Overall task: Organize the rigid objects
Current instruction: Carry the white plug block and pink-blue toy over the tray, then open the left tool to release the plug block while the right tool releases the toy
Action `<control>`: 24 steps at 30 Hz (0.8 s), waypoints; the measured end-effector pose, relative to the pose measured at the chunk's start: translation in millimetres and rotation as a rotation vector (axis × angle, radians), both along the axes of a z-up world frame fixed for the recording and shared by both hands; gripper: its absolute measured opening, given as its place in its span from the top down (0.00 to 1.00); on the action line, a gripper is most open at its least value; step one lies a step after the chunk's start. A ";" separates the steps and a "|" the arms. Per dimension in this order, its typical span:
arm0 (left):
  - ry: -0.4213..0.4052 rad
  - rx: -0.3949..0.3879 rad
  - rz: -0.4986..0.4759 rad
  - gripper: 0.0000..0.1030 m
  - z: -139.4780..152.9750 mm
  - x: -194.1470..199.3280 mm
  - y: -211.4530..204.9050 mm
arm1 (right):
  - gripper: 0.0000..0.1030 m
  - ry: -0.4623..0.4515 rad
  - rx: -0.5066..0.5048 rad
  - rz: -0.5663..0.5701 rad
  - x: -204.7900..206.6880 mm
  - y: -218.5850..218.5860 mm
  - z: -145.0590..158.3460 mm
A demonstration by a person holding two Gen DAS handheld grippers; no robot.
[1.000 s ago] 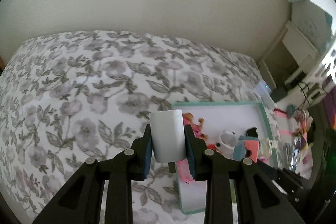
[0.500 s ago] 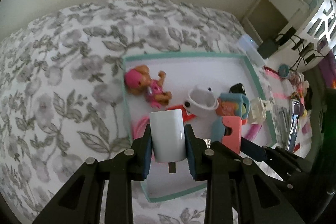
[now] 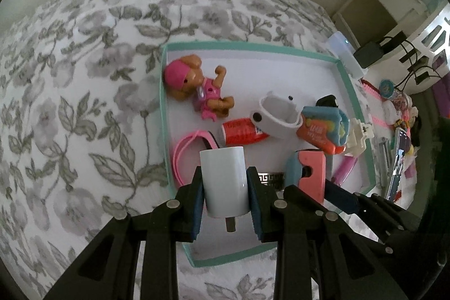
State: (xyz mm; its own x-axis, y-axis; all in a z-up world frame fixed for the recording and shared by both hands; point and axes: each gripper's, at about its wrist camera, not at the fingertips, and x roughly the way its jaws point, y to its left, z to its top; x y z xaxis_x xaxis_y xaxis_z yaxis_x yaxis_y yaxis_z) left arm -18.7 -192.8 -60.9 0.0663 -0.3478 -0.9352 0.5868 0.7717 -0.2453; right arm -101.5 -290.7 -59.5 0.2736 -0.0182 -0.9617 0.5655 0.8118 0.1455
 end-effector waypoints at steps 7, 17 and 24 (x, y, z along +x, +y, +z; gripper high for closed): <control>0.030 0.015 0.021 0.70 -7.6 0.3 3.1 | 0.59 0.014 -0.032 0.037 2.0 4.7 -0.3; 0.028 -0.002 0.049 0.52 -1.6 -1.4 12.4 | 0.57 0.000 -0.024 0.035 1.4 5.7 -1.2; -0.004 -0.014 0.086 0.41 10.7 0.7 31.0 | 0.53 0.000 -0.032 0.032 -1.3 7.6 1.5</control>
